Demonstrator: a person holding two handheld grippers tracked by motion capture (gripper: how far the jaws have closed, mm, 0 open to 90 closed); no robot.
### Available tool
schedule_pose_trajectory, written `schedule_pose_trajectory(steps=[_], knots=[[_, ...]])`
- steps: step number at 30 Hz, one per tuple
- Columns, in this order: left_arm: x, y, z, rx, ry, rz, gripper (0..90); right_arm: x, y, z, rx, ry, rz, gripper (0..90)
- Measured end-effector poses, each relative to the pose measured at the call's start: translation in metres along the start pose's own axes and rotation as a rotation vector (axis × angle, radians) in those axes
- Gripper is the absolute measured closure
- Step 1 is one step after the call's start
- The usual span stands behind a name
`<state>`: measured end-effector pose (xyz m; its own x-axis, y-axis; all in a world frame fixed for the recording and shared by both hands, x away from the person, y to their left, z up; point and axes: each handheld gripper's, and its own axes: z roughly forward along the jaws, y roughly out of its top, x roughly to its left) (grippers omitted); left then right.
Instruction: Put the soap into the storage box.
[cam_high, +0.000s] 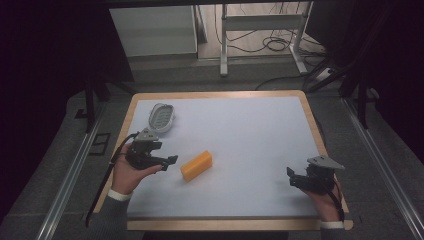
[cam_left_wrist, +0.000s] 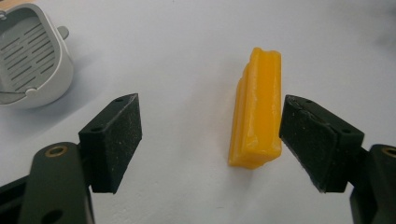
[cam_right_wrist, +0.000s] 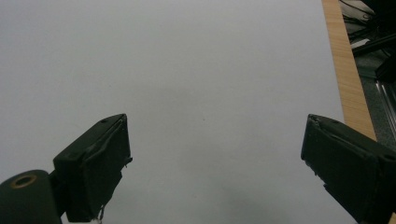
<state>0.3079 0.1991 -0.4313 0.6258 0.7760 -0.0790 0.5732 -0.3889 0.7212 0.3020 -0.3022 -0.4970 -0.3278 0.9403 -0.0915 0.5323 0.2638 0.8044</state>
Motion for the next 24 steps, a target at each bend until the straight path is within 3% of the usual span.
schedule_pose_trajectory(steps=[24], knots=[[-0.028, 0.025, 0.032, 0.078, -0.037, 0.087, 21.0, 0.001, -0.001, 0.0, 0.007, 0.0, 0.002, 8.3]])
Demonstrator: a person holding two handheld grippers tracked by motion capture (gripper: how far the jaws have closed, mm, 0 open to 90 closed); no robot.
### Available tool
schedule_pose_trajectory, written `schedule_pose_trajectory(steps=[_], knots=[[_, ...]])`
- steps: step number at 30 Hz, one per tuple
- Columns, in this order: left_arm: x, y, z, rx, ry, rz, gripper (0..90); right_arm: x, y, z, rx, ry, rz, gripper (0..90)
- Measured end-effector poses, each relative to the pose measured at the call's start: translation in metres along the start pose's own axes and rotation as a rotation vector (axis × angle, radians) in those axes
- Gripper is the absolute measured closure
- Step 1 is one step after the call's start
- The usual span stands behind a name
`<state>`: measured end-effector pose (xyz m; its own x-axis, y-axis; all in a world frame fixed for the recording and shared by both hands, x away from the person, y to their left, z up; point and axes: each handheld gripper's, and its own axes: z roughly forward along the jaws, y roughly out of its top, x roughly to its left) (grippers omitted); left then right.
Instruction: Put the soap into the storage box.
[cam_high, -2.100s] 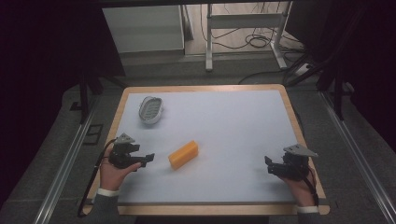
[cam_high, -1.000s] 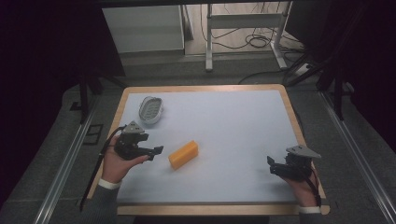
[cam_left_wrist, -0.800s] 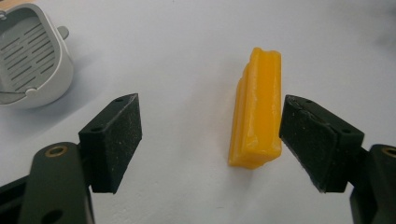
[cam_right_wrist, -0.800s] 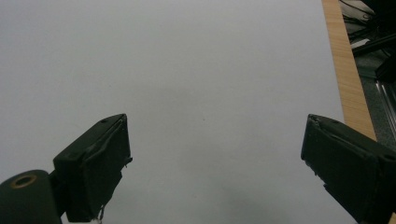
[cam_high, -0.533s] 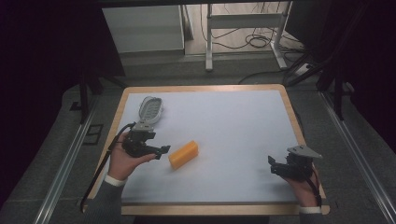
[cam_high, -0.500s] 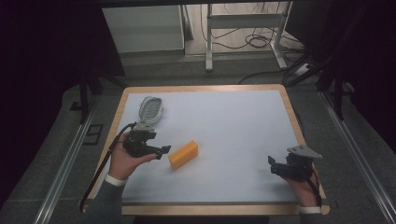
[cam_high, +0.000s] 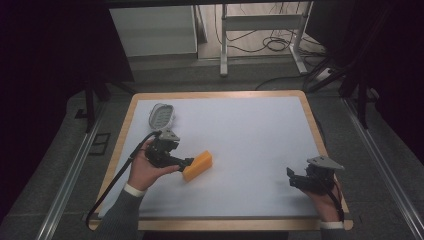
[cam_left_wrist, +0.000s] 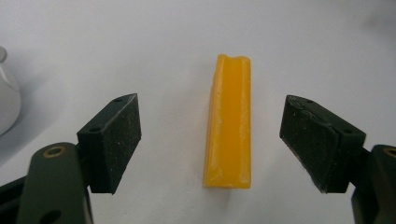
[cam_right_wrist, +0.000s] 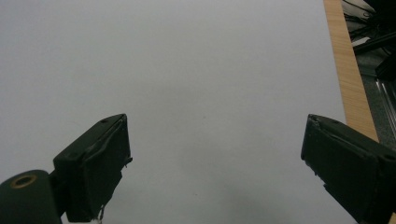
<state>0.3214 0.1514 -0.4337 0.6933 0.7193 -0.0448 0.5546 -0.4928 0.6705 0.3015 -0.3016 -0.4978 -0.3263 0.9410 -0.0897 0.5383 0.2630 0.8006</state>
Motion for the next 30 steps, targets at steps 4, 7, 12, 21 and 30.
schedule_pose_trajectory(steps=[4, 7, 12, 21, 30], knots=[[-0.002, 0.001, 0.01, 0.024, 0.002, 0.005, 20.9, 0.0, 0.0, 0.001, 0.003, -0.001, -0.003, 8.2], [-0.004, 0.001, 0.018, 0.043, 0.0, 0.009, 20.9, 0.0, -0.001, 0.002, 0.006, 0.0, -0.003, 8.3], [-0.006, 0.002, 0.031, 0.072, -0.005, 0.017, 21.1, 0.0, -0.001, 0.002, 0.01, 0.002, -0.003, 8.3], [-0.009, 0.001, 0.056, 0.131, -0.011, 0.027, 23.9, 0.001, -0.002, 0.004, 0.016, 0.0, -0.005, 8.2], [-0.013, -0.003, 0.076, 0.179, -0.007, 0.022, 34.9, 0.001, -0.003, 0.005, 0.02, -0.003, -0.013, 8.3]])
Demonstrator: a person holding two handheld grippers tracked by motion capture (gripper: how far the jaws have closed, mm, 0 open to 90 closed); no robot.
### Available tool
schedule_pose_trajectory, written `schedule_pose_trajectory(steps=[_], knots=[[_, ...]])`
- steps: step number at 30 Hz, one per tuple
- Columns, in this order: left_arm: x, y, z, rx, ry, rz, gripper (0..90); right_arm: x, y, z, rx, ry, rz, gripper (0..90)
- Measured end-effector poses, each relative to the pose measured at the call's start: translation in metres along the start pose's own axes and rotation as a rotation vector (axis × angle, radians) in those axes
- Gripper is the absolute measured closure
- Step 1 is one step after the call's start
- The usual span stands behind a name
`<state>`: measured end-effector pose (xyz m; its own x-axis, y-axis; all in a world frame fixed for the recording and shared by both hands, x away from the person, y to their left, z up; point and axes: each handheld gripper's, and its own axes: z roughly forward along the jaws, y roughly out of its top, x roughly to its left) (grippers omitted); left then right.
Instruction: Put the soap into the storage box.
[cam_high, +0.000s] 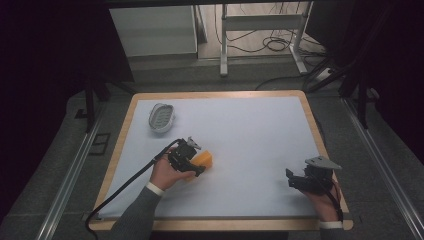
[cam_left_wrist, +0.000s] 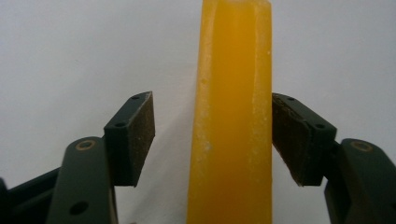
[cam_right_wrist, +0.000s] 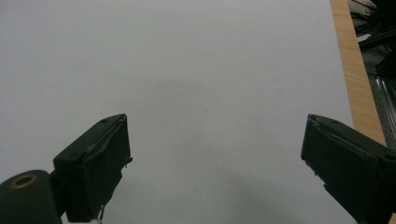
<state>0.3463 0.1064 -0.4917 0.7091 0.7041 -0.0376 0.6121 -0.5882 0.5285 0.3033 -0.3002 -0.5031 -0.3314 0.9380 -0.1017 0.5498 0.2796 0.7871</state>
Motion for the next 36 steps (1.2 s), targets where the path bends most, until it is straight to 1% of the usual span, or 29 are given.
schedule_pose_trajectory(steps=[3, 6, 10, 11, 12, 13, 18, 25, 28, 31, 36], knots=[[-0.001, 0.0, 0.002, 0.006, -0.001, 0.001, 38.9, 0.0, 0.0, 0.0, -0.001, -0.003, -0.001, 8.3], [-0.002, -0.001, 0.005, 0.018, -0.018, 0.001, 42.9, 0.0, 0.0, 0.0, 0.003, -0.003, -0.001, 8.3], [-0.002, -0.001, 0.007, 0.031, -0.035, -0.002, 52.2, 0.0, 0.0, 0.0, 0.003, -0.004, -0.003, 8.3], [-0.002, -0.001, 0.008, 0.033, -0.032, -0.002, 55.7, 0.0, 0.0, 0.0, 0.003, -0.004, -0.003, 8.3], [-0.003, -0.001, 0.008, 0.033, -0.019, 0.0, 58.0, 0.0, 0.0, 0.0, 0.003, -0.005, -0.004, 8.2], [-0.003, -0.001, 0.007, 0.03, -0.018, 0.0, 59.7, 0.0, 0.0, 0.0, 0.003, -0.005, -0.004, 8.2], [-0.005, -0.001, 0.007, 0.026, -0.007, 0.005, 60.6, 0.0, 0.0, 0.0, 0.002, -0.007, -0.004, 8.3], [-0.001, 0.0, 0.004, 0.024, -0.028, -0.002, 61.1, 0.0, 0.001, -0.003, -0.006, -0.01, -0.01, 8.3], [0.001, 0.001, 0.0, 0.016, -0.039, -0.006, 61.1, -0.001, 0.001, -0.003, -0.007, -0.01, -0.008, 8.2], [0.003, 0.001, -0.004, 0.007, -0.039, -0.01, 61.1, -0.001, 0.001, -0.003, -0.007, -0.01, -0.007, 8.2], [0.008, 0.002, -0.016, -0.026, -0.043, -0.02, 61.1, -0.001, 0.001, -0.003, -0.008, -0.011, -0.006, 8.2]])
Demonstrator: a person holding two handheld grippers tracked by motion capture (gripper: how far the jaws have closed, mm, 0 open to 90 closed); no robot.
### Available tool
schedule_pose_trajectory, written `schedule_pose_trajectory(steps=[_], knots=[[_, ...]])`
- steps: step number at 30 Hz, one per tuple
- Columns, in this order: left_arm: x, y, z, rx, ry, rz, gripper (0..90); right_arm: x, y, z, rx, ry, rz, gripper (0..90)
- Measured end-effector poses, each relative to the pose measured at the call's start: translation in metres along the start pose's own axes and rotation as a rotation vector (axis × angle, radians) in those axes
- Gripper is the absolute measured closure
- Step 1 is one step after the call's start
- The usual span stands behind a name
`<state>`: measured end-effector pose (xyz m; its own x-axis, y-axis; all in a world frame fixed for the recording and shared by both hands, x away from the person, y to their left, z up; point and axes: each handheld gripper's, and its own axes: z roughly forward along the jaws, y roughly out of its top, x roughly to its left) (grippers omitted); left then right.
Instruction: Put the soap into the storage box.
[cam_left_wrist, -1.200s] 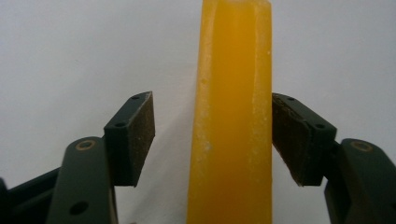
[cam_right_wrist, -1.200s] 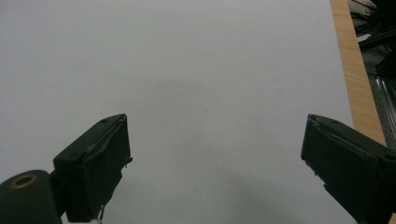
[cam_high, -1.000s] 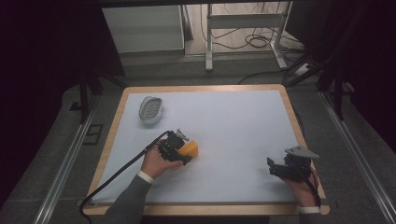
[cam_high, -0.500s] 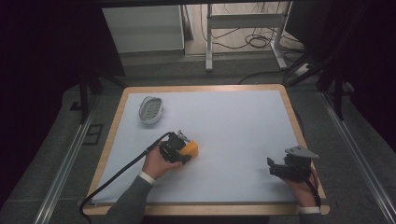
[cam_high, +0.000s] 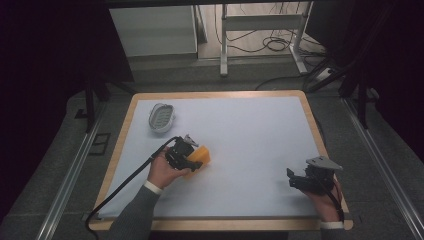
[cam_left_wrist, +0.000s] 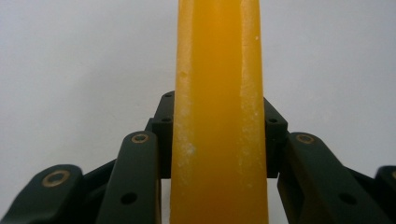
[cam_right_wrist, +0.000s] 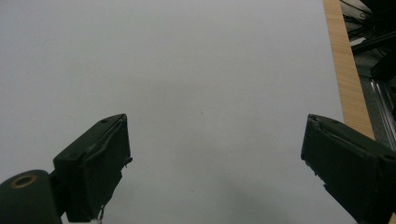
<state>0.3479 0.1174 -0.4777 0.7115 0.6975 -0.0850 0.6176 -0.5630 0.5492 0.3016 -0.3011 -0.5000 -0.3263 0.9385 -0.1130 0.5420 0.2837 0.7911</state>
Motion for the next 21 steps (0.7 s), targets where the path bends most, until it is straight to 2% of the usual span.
schedule_pose_trajectory(steps=[9, 21], knots=[[0.009, 0.002, -0.014, -0.028, 0.01, -0.021, 61.1, -0.001, 0.0, -0.001, -0.006, -0.003, 0.001, 8.2], [0.017, 0.002, -0.022, -0.048, 0.023, -0.036, 61.1, -0.002, -0.001, 0.0, -0.001, -0.005, 0.0, 8.2]])
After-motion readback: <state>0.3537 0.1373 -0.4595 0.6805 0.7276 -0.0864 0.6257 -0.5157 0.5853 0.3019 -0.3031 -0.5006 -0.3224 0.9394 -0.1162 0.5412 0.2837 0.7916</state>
